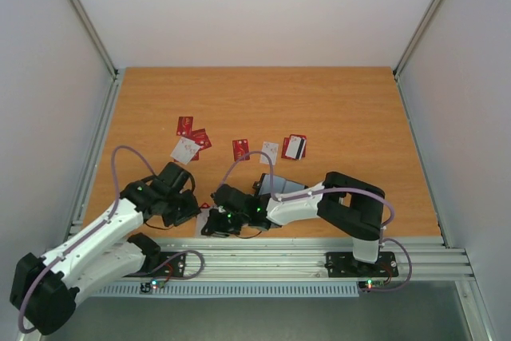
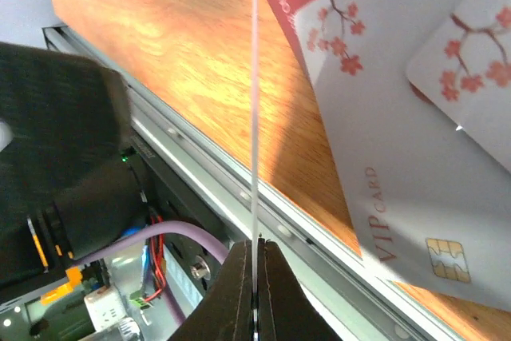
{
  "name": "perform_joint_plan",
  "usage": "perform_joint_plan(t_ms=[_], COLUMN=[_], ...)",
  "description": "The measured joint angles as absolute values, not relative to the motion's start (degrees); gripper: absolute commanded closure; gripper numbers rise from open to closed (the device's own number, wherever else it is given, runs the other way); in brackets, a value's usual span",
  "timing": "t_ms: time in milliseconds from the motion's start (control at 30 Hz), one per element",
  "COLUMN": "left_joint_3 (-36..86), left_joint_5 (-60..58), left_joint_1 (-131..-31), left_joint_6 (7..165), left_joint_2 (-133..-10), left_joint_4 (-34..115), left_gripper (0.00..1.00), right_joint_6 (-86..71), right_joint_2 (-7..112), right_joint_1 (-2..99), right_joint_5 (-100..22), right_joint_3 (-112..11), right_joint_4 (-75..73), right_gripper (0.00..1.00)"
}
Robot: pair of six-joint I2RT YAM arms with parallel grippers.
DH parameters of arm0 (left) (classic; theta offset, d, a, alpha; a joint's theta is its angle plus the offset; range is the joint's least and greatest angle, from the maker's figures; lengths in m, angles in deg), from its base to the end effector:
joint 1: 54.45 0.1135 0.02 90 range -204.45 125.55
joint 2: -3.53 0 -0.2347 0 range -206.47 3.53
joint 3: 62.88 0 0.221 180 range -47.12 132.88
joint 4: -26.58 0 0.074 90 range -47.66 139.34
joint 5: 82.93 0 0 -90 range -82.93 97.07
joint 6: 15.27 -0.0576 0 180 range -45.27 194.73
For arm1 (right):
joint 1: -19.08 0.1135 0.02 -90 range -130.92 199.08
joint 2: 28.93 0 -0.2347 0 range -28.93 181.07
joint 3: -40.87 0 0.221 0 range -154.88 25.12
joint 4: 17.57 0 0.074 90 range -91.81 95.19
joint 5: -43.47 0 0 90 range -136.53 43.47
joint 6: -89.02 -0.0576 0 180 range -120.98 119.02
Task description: Put the credit cards into the card holder
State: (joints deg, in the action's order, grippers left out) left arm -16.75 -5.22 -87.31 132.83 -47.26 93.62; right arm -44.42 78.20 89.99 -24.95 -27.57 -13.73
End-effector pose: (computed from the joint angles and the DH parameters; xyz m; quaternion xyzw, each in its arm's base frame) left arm 0.1049 -0.0824 0.1537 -0.1979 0.9616 -0.1868 0.0355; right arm 0.0963 0.3430 0.1134 -0.2867 0.8556 0.4252 0.0703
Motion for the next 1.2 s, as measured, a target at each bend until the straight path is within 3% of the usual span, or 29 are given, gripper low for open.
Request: perform_joint_plan(t_ms=[300,533,733,967,1200], left_joint_3=[-6.7,2.0,7.1,10.4,9.7], left_joint_5=[3.3,3.5,-4.3,-18.8,-36.9], left_joint_1=[-87.2,-87.1,-86.9,-85.6,-79.8], left_joint_6=[128.0,117.7,110.4,108.8,120.3], left_joint_2=[-43.3,-43.1,-46.9,-55.1,-63.7], left_joint_4=[99.8,99.6,95.5,83.0,55.8], left_gripper=[0.55,0.41,0.35,0.35,0.39], right_joint_6=[-40.4,-34.9,-29.2,-24.8,-23.5], right_joint_2=[76.5,65.0,54.7,44.7,41.6], right_joint_1=[85.4,77.3,67.4,54.8,46.8], right_joint_5=[-22.5,-20.0,-14.7,-4.9,7.2], right_joint_3=[-29.8,-30.0,-30.0,-29.7,-29.9], right_joint_4=[-7.6,1.9,9.8,15.4,15.9], right_gripper=[0.99,0.99,0.99,0.99,0.99])
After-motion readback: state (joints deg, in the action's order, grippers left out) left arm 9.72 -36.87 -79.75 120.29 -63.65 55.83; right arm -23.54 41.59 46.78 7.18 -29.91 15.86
